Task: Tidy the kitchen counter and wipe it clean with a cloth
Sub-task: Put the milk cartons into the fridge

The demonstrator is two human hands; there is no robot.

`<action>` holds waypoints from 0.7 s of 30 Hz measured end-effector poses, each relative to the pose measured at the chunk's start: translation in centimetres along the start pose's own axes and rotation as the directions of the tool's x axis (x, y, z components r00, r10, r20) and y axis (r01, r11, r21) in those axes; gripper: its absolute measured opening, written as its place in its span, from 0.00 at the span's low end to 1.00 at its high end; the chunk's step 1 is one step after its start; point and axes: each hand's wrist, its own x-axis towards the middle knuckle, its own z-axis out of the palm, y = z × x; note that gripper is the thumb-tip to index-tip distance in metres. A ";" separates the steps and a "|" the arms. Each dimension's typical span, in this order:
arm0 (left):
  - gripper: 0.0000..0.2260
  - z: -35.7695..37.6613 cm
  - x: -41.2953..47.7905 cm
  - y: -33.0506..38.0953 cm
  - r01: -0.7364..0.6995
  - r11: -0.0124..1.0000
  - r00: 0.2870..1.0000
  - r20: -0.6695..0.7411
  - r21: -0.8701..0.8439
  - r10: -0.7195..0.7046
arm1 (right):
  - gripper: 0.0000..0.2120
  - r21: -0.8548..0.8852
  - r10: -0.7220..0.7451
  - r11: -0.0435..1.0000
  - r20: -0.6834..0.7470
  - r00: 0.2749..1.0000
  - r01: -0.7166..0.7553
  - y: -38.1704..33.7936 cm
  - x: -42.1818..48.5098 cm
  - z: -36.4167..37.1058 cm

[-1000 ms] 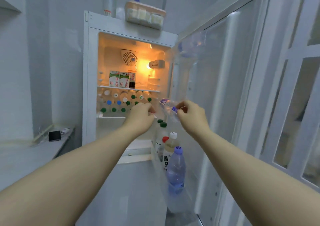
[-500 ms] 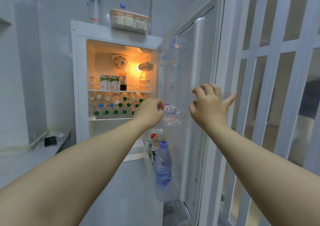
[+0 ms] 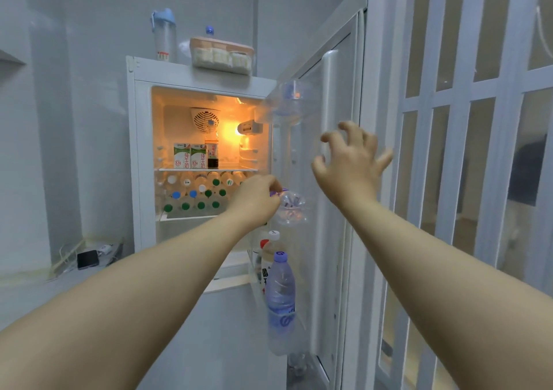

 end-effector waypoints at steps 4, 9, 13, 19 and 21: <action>0.12 -0.3 0.0 0.1 0.002 1.000 1.000 -0.016 -0.031 -0.002 | 0.19 0.071 0.326 0.939 0.140 0.935 -0.338 2.5 0.1 -0.6; 0.13 -0.2 0.2 0.2 -0.014 1.000 1.000 -0.028 -0.023 0.013 | 0.15 0.212 0.340 0.908 0.129 0.932 -0.361 2.5 -1.1 0.3; 0.14 -0.6 0.3 -0.7 0.013 0.999 0.997 -0.080 -0.043 -0.017 | 0.16 0.174 0.190 0.963 0.099 0.977 -0.205 0.6 -1.6 0.8; 0.12 -2.6 0.2 -4.3 0.100 0.994 0.975 -0.196 -0.034 -0.105 | 0.14 0.266 -0.158 0.957 0.140 0.977 0.117 -4.7 -1.7 3.2; 0.11 -3.6 -0.2 -6.3 0.146 0.989 0.964 -0.221 -0.017 -0.146 | 0.15 0.297 -0.223 0.941 0.174 0.959 0.165 -7.1 -1.8 4.6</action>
